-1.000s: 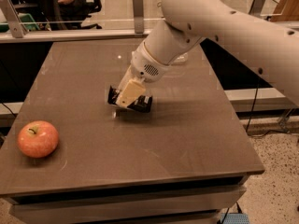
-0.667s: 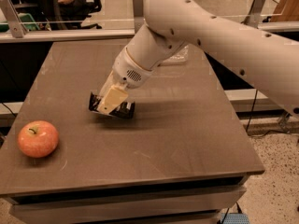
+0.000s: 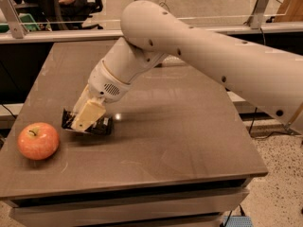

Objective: Move rxbar chocolate near apple

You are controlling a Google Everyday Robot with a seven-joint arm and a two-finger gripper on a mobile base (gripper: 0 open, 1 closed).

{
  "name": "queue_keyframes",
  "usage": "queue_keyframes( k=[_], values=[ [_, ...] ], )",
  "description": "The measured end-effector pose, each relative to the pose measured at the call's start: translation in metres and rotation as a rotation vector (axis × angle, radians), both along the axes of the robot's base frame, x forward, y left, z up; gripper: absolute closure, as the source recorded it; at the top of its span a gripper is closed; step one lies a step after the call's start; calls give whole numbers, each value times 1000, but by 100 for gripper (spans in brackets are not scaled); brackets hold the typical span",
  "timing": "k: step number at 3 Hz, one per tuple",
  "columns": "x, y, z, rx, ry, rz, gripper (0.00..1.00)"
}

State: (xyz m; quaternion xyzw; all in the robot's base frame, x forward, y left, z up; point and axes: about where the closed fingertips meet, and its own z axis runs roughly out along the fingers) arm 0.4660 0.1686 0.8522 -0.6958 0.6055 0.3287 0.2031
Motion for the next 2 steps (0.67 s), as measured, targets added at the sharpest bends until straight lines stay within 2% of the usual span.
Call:
queue_keyframes(
  k=[1,2],
  values=[
    [-14,11,-10,5,21,28,100],
    [-19,13,-20,-1,37,37,100]
  ],
)
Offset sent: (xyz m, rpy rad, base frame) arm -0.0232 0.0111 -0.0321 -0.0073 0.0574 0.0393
